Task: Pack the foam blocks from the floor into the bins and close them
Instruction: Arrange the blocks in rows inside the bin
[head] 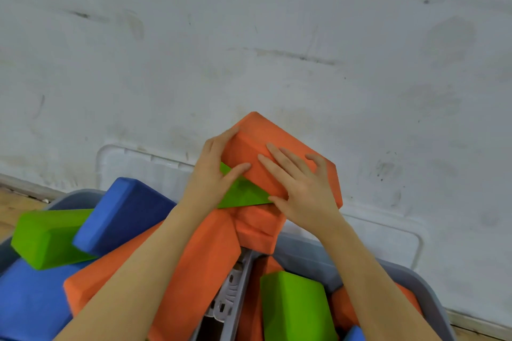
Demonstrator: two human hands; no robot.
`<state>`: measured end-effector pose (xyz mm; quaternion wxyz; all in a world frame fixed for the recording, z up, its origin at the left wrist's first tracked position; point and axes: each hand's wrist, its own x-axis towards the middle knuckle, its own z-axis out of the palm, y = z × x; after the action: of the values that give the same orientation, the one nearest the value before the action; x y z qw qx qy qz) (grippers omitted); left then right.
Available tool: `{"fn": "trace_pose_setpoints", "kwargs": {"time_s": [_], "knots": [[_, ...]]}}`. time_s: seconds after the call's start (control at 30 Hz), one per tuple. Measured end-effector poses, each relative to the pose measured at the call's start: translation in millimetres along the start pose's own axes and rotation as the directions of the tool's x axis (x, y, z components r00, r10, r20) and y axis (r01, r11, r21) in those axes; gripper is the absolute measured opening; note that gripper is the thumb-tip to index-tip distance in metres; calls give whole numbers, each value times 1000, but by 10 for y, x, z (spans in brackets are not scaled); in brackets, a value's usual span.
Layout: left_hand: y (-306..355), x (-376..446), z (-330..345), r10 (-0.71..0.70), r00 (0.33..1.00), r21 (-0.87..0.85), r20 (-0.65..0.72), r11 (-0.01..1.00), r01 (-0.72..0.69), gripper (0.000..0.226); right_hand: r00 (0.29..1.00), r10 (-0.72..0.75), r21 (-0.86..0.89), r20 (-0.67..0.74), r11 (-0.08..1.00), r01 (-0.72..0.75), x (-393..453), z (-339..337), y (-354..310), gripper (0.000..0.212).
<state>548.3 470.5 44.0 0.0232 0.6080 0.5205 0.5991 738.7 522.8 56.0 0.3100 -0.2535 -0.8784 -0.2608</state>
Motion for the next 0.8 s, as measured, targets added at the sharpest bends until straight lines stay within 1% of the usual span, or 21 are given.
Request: {"fn": "trace_pose_setpoints", "kwargs": {"time_s": [0.03,0.07,0.1,0.13,0.2,0.27,0.3,0.33,0.43,0.53,0.6,0.67,0.7,0.73,0.8], "knots": [[-11,-24,20,-31,999,2,-20,1000,31,63,1000,28,-17,-8,999,-28,-41,-1,14,85],[-21,-50,49,-67,996,-6,-53,998,66,62,995,90,-25,-31,996,-91,-99,-2,29,78],[-33,-82,76,-110,989,-29,-95,994,108,60,982,181,-36,-55,982,-183,-167,-9,38,70],[-47,-112,99,-160,978,-61,-132,986,153,59,954,293,-50,-65,954,-296,-241,-5,42,63],[-70,-166,127,-220,960,-75,-174,975,210,59,861,507,-68,-41,858,-508,-361,-16,22,59],[-63,-194,147,-219,961,-51,-168,976,214,61,774,631,19,49,774,-633,-404,-27,-1,60],[-53,-194,151,-217,963,-49,-158,976,212,63,751,651,97,113,745,-660,-403,-26,-10,60],[-46,-184,158,-216,965,-48,-151,976,211,65,750,645,180,146,728,-661,-391,-26,-16,61],[-31,-127,147,-175,966,-3,-191,984,178,66,781,620,352,76,716,-603,-307,20,9,57],[-66,-56,149,-139,963,13,-233,989,146,63,786,618,444,19,700,-560,-145,140,89,53],[-134,-7,181,-151,954,47,-260,985,169,63,799,601,466,-4,708,-530,-37,255,161,52],[-235,32,215,-158,945,92,-288,977,191,63,811,585,477,23,706,-523,13,393,218,52],[-301,45,236,-169,945,127,-280,969,211,63,811,582,457,63,706,-542,20,470,241,53],[-373,44,257,-190,949,190,-251,952,240,62,805,581,400,124,713,-576,11,552,254,53],[-492,-2,298,-262,950,368,-169,878,307,65,786,568,253,244,745,-617,-44,698,258,57]]}}
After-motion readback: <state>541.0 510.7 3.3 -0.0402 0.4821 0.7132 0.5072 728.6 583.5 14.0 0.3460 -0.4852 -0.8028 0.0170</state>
